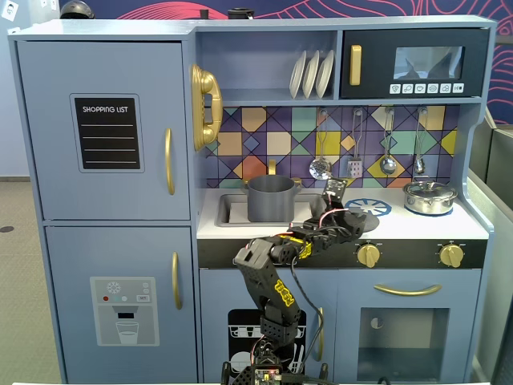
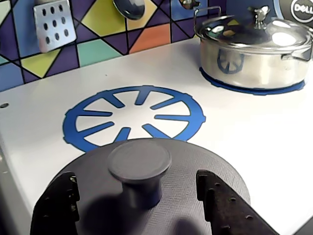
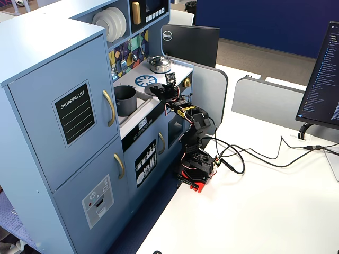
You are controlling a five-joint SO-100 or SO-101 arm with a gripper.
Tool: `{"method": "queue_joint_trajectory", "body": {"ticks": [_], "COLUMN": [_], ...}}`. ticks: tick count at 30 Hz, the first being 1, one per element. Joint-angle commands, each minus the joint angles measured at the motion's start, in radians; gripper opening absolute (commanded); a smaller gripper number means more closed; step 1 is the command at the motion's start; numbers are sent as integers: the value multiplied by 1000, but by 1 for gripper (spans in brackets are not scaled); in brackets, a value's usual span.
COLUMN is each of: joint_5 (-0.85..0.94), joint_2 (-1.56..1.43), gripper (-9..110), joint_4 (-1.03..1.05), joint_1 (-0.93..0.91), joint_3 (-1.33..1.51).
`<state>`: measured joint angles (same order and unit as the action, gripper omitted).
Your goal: Pick up the lid from the counter and put it on the gray recipient
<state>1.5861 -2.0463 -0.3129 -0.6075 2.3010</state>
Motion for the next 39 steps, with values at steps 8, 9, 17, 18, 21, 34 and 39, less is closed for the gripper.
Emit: {"method": "queue_joint_trajectory", "body": {"ticks": [8, 9, 17, 18, 21, 34, 39], "joint_5": [-8, -9, 3, 2, 38, 25, -32], "joint_2": [94, 103, 181, 189, 204, 44, -14], "gripper": [19, 18, 0, 0, 0, 0, 0], "joint_4": [-43, -40, -25, -25, -17, 221, 411], "joint_1": [29, 32, 58, 60, 63, 114, 169], "joint_3": [-146, -152, -213, -222, -250, -480, -638]}}
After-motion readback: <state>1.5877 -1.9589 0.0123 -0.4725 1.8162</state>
